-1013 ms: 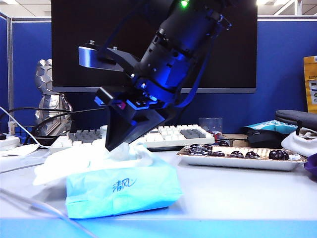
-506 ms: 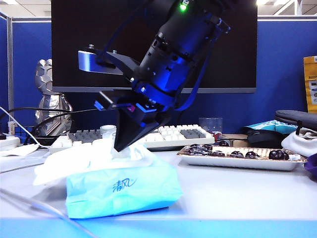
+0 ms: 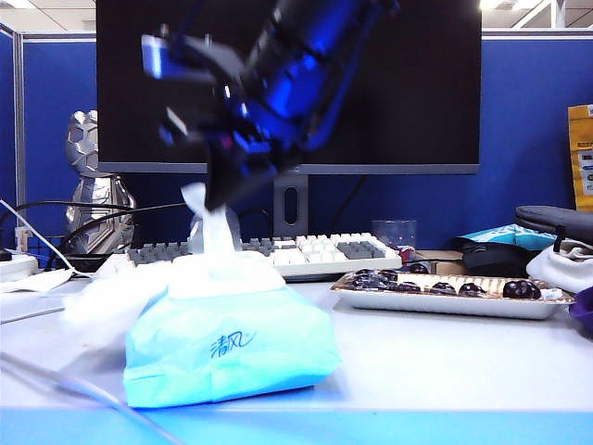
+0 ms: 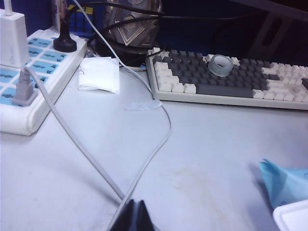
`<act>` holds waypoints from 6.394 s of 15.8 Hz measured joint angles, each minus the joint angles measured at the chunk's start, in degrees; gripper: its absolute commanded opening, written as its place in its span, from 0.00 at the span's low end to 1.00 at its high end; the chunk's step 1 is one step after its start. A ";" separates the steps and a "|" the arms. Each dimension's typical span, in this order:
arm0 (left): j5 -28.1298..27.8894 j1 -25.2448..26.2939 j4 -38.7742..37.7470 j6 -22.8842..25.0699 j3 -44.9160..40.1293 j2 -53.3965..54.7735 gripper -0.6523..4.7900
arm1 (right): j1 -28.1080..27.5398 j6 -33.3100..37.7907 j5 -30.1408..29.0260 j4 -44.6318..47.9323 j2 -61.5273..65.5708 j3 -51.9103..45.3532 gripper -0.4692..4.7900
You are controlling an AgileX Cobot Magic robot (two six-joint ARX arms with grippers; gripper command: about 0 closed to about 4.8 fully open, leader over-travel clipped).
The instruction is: Pull out a wet wipe from the sky blue wet wipes packet and place it on the table.
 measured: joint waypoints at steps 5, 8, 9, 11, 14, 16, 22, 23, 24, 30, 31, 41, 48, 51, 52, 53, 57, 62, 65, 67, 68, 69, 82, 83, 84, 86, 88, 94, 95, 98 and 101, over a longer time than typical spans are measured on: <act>0.00 0.00 0.00 -0.02 0.00 0.00 0.12 | -1.14 -3.13 3.37 -2.54 -0.07 5.73 0.09; 0.00 0.00 0.00 0.00 0.00 0.00 0.12 | -1.84 -4.87 5.92 -3.61 -0.50 8.96 0.09; 0.00 0.00 0.00 0.00 0.00 0.00 0.12 | -2.08 -5.46 7.04 -3.76 -0.68 9.94 0.09; 0.00 0.00 0.00 -0.02 0.00 0.00 0.12 | -3.06 -6.19 10.43 -3.61 -0.94 12.66 0.09; 0.00 0.00 0.00 0.00 0.00 0.00 0.12 | -5.42 -6.34 15.12 -4.76 -1.18 14.43 0.09; 0.00 0.00 0.02 -0.02 0.00 0.00 0.12 | -7.26 -6.36 16.31 -7.91 -2.78 14.45 0.09; 0.00 0.00 0.00 -0.02 0.00 0.00 0.12 | -9.84 -7.21 16.52 -14.53 -8.92 14.56 0.09; 0.00 0.00 0.00 -0.02 0.00 0.00 0.12 | -9.79 -7.23 16.46 -15.69 -10.56 14.58 0.09; 0.00 0.00 0.00 -0.02 0.00 0.00 0.12 | -9.75 -7.23 16.37 -16.68 -11.80 14.64 0.09; 0.00 0.00 0.00 -0.02 0.00 0.00 0.12 | -9.60 -3.76 6.03 -36.02 -15.80 14.82 0.09; -0.02 0.00 0.00 -0.02 0.00 0.00 0.12 | -9.57 -3.39 5.77 -38.25 -15.80 14.80 0.09; 0.00 0.00 0.02 -0.02 0.00 0.00 0.12 | -10.95 -2.97 5.90 -48.15 -11.85 14.80 0.09; 0.00 0.00 0.02 -0.02 0.00 0.00 0.12 | -10.86 -2.89 2.60 -50.23 -5.25 14.80 0.09; 0.00 0.00 0.02 -0.02 0.00 0.00 0.12 | -10.86 -2.89 2.40 -51.60 -4.35 14.82 0.09; 0.00 0.00 0.02 -0.02 0.00 0.00 0.12 | -10.86 -2.89 2.38 -52.04 -4.04 14.82 0.10; 0.00 0.00 0.00 -0.02 0.00 0.00 0.12 | -10.86 -2.89 2.40 -52.22 -3.74 14.80 0.19; 0.00 0.00 0.00 -0.02 0.00 0.00 0.12 | -10.86 -2.78 2.40 -52.19 -3.58 14.80 0.42; 0.00 0.00 0.00 -0.02 0.00 0.00 0.12 | -10.86 -2.69 2.38 -52.22 -3.61 14.80 0.25; 0.00 0.00 0.00 -0.02 0.00 0.00 0.12 | -10.82 -3.13 4.76 -50.36 -3.80 14.82 0.09; 0.00 0.00 0.00 -0.02 0.00 0.00 0.12 | -10.82 -3.23 9.33 -47.34 -5.79 14.80 0.09; 0.00 0.00 0.00 0.00 0.00 0.00 0.12 | -10.82 -3.26 10.73 -46.34 -7.06 14.80 0.09; 0.00 0.00 0.00 -0.02 0.00 0.00 0.12 | -10.82 -3.26 12.74 -44.44 -9.53 14.84 0.09; 0.00 0.00 0.02 -0.02 0.00 -0.04 0.12 | -10.73 -3.04 15.21 -35.01 -56.63 14.99 0.09; 0.00 0.00 0.00 -0.02 0.00 -0.04 0.12 | -10.73 -2.97 15.19 -34.99 -60.28 14.99 0.09; 0.00 0.00 0.00 0.00 0.00 -0.04 0.12 | -10.69 -2.05 15.08 -34.95 -64.15 14.99 0.09; 0.00 0.00 0.00 -0.02 0.00 -0.04 0.12 | -10.71 -1.11 15.04 -34.93 -70.75 15.12 0.09; -0.02 0.00 0.00 -0.02 0.00 -0.04 0.12 | -10.67 -0.90 15.04 -39.58 -77.26 15.08 0.09; 0.00 0.00 0.00 -0.02 0.00 -0.02 0.12 | -10.67 -0.55 15.04 -37.99 -89.48 -6.97 0.09; 0.00 0.00 0.00 -0.02 0.00 -0.02 0.12 | -10.88 0.39 14.93 -32.55 -91.82 -14.10 0.09; 0.00 0.02 -0.04 -0.02 0.00 0.00 0.12 | -16.17 2.49 8.02 -8.87 -96.24 -38.32 0.09; 0.00 0.02 0.00 -0.02 0.00 0.00 0.12 | -21.90 6.49 -0.50 3.54 -96.41 -50.21 0.09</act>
